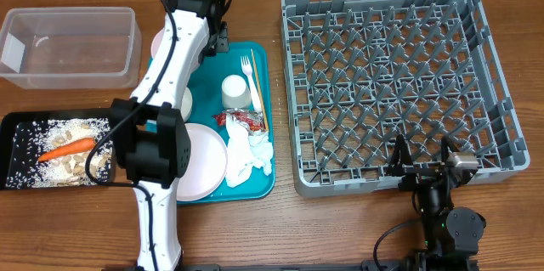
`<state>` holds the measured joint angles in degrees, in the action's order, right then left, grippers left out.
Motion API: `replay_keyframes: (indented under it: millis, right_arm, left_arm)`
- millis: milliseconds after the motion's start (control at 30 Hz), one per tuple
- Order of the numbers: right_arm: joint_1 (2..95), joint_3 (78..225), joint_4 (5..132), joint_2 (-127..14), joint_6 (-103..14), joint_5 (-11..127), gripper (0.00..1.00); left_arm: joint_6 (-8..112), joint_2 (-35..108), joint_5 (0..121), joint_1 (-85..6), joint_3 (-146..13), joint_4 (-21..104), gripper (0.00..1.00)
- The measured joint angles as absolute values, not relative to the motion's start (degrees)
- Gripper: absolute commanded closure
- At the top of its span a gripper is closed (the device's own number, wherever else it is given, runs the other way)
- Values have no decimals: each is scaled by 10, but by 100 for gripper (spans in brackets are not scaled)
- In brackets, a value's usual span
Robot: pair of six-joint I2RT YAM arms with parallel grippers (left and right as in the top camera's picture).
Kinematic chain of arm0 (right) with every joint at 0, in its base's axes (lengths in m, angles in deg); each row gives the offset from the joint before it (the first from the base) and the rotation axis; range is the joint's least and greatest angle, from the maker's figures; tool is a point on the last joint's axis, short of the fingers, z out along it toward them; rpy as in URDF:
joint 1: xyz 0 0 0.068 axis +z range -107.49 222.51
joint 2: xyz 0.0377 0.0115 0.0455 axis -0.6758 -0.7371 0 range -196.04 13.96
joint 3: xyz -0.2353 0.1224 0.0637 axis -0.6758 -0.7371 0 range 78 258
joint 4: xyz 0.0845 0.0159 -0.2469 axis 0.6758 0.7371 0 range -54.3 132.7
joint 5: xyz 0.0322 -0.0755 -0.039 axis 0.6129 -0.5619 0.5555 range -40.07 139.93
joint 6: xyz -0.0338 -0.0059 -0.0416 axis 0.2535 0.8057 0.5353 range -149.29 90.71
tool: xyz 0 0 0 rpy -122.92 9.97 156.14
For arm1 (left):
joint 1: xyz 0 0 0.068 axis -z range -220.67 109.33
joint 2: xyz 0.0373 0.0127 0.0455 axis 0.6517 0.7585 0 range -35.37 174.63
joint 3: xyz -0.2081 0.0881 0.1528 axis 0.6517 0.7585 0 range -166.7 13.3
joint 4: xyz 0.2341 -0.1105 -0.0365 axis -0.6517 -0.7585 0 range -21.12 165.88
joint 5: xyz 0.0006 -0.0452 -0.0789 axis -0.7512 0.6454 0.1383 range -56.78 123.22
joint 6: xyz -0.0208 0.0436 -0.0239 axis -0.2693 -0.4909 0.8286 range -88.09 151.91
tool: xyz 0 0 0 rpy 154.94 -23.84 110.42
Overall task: Sort waste into correct bins and load items into the dishwasher rack
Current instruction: 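Carry the empty pink bowl back and set it on the teal tray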
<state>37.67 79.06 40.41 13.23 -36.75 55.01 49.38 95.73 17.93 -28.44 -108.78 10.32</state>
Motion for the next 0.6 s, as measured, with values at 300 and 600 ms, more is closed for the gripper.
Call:
replay_keyframes:
  millis: [300,600]
  right_arm:
    - [377,791,404,132,-367,550,0]
    - [377,791,404,132,-367,550,0]
  left_arm:
    - [498,976,180,-290,-1088,101,96]
    - [514,976,198,-317,-1088,92,81]
